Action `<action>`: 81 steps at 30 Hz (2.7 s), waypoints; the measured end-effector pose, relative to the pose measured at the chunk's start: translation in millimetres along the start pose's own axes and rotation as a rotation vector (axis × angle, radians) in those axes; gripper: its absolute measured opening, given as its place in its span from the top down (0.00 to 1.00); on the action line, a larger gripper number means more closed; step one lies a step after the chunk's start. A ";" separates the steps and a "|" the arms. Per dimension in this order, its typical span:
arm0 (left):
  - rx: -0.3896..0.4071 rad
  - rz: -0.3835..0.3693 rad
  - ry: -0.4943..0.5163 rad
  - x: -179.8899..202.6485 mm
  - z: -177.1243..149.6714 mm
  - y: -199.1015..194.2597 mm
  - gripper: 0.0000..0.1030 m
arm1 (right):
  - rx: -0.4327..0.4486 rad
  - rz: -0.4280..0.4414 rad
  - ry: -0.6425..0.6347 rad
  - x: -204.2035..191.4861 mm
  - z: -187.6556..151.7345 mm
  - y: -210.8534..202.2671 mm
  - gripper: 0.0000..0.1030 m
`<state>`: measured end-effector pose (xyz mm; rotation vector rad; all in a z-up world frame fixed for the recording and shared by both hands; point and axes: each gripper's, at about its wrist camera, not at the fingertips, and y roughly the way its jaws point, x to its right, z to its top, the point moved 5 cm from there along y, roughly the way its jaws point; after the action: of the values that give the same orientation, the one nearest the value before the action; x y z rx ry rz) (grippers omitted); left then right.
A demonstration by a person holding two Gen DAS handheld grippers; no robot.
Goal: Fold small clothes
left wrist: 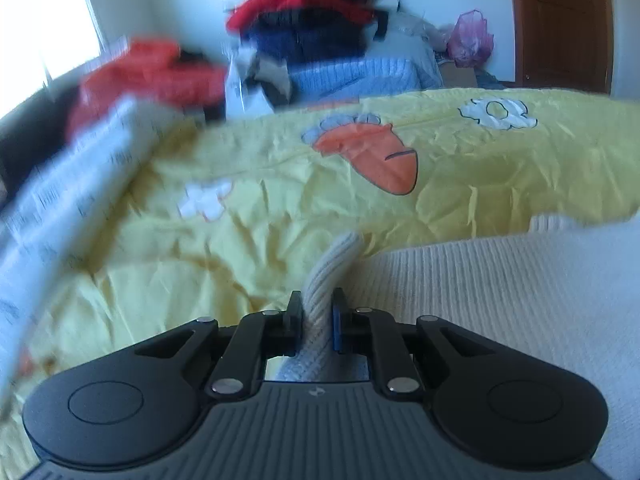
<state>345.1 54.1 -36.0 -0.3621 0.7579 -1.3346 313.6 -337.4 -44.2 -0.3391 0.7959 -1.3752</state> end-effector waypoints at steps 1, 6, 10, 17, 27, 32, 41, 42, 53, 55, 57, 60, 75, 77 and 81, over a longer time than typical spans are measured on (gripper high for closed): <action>0.008 0.025 0.025 4.9 1.4 -3.6 0.85 | -0.001 -0.016 -0.013 -3.3 -6.1 1.8 0.83; 0.062 0.049 0.091 3.7 3.0 -36.4 0.81 | 0.062 -0.105 -0.008 -5.5 -1.5 -34.0 0.48; 0.189 0.013 0.022 -3.7 -3.8 -96.2 0.70 | 0.212 0.009 0.002 -13.7 -5.4 -96.9 0.47; 0.076 -0.072 0.082 33.8 -32.1 -74.9 0.55 | 0.089 -0.027 -0.233 -63.0 -55.6 -75.8 0.49; 0.177 -0.108 -0.030 18.5 -52.1 -59.2 0.39 | 0.092 -0.046 -0.219 -47.5 -71.4 -53.1 0.38; 0.234 -0.108 -0.083 -0.4 -74.5 -117.2 0.40 | 0.176 -0.067 -0.138 -53.2 -74.7 -112.6 0.35; 0.010 -0.447 -0.700 -61.8 -178.2 -171.0 0.31 | 0.139 0.113 0.339 13.7 -164.2 -211.6 0.29; -0.028 -0.488 -0.765 -63.3 -182.0 -164.5 0.31 | 0.120 0.115 0.350 15.0 -169.7 -209.9 0.29; -0.095 -0.505 -1.022 -70.4 -152.4 -117.8 0.39 | 0.116 0.128 0.590 11.3 -155.8 -143.1 0.35; -0.114 -0.468 -1.005 -70.7 -153.6 -114.6 0.60 | 0.100 0.108 0.603 13.4 -154.0 -130.1 0.65; -0.119 -0.474 -1.011 -73.5 -154.5 -114.0 0.70 | 0.099 0.129 0.624 18.2 -155.6 -127.6 0.68; -0.096 -0.489 -0.984 -78.3 -147.2 -125.9 0.80 | 0.134 0.177 0.622 16.9 -148.1 -141.6 0.71; -0.169 -0.538 -0.824 -92.2 -241.2 -213.9 0.75 | -0.008 0.225 0.579 39.0 -220.6 -236.7 0.61; -0.155 -0.552 -0.791 -93.6 -243.4 -214.1 0.71 | -0.009 0.198 0.577 44.0 -226.7 -232.2 0.51; -0.100 -0.534 -0.626 -112.2 -231.6 -242.9 0.45 | 0.101 0.103 0.444 45.8 -195.6 -262.7 0.33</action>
<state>4.6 148.1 -14.3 -1.0599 0.1976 -1.5541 -12.6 -388.6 -25.6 0.0928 1.0860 -1.4058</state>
